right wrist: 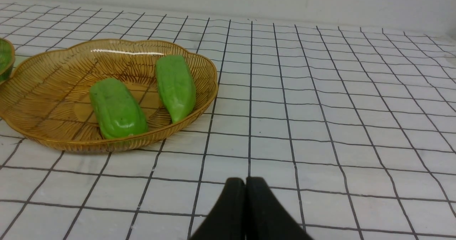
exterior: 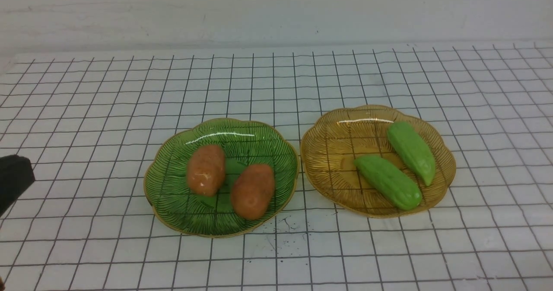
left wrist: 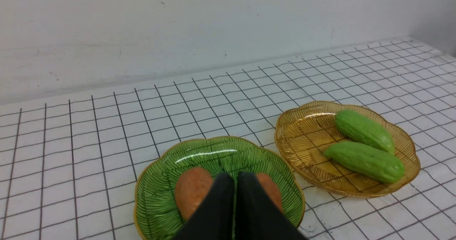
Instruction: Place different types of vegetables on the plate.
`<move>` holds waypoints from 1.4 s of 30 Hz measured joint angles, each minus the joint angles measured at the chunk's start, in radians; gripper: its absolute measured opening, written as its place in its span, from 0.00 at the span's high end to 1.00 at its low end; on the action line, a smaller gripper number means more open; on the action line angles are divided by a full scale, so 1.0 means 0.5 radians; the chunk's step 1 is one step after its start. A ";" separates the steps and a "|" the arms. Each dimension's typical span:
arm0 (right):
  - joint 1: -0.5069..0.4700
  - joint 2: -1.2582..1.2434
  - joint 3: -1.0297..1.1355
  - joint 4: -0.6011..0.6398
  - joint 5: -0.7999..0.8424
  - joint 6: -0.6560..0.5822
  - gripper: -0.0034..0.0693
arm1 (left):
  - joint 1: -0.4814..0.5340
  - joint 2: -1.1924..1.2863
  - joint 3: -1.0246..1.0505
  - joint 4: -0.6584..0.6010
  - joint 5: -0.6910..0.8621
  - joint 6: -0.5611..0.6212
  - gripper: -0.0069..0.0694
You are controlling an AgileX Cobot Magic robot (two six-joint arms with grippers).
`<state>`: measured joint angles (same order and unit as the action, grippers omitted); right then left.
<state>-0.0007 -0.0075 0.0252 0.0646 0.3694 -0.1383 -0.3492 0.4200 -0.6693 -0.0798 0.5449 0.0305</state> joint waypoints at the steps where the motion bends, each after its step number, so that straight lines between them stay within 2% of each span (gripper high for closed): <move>1: 0.000 0.000 0.000 0.000 0.000 0.000 0.97 | 0.000 0.000 0.000 -0.002 0.000 0.000 0.92; 11: 0.000 0.000 0.000 0.000 0.002 0.000 0.97 | 0.000 0.005 0.022 0.022 -0.002 0.001 0.92; 15: 0.000 0.000 0.000 0.000 0.002 0.000 0.97 | 0.024 -0.008 0.208 0.042 -0.103 0.004 0.92; 19: 0.000 0.000 0.000 0.000 0.002 0.000 0.97 | 0.172 -0.160 0.495 0.079 -0.188 0.004 0.92; 27: 0.000 0.000 -0.002 0.000 0.004 0.000 0.97 | 0.589 -0.656 1.087 0.119 -0.216 -0.005 0.92; 34: 0.000 0.000 -0.002 0.000 0.004 0.000 0.97 | 0.650 -0.859 1.369 0.125 -0.243 -0.005 0.92; 42: -0.001 0.000 -0.002 0.000 0.006 0.000 0.97 | 0.650 -0.861 1.387 0.125 -0.301 0.001 0.92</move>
<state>-0.0014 -0.0075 0.0241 0.0646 0.3721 -0.1383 -0.0243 -0.0107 0.0242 -0.0173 0.3942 0.0309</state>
